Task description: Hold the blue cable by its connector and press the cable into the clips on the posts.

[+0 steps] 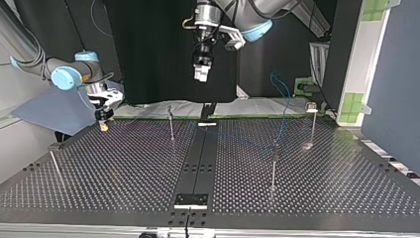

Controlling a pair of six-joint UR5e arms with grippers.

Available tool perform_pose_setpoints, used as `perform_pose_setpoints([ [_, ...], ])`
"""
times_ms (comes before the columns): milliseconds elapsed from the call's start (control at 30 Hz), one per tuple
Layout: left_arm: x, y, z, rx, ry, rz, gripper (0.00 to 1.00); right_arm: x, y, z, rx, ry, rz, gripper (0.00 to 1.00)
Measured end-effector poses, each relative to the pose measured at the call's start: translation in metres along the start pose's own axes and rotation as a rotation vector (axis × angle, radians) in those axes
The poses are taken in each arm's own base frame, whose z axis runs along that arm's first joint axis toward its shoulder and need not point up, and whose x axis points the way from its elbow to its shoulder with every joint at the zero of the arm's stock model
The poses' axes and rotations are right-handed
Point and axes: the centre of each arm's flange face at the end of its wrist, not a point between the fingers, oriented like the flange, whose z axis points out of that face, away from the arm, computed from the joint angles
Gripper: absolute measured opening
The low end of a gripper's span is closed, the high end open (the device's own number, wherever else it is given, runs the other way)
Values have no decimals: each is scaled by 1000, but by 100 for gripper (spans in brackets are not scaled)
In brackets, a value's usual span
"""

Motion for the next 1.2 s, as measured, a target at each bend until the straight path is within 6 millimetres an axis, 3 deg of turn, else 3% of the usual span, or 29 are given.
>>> perform_pose_setpoints([
  [333, -15, 16, -30, 5, 17, 9, 100, 56, -11, -8, 11, 75, -21, 0],
  [633, 12, 49, -58, -10, 105, 88, 100, 98, -27, -17, 40, 140, -45, 0],
  [867, 37, 74, -75, -17, 157, 125, 100, 103, -28, -18, 59, 147, -42, 0],
  [1200, 41, 80, -79, -20, 162, 129, 100, 104, -29, -18, 62, 149, -42, 0],
])
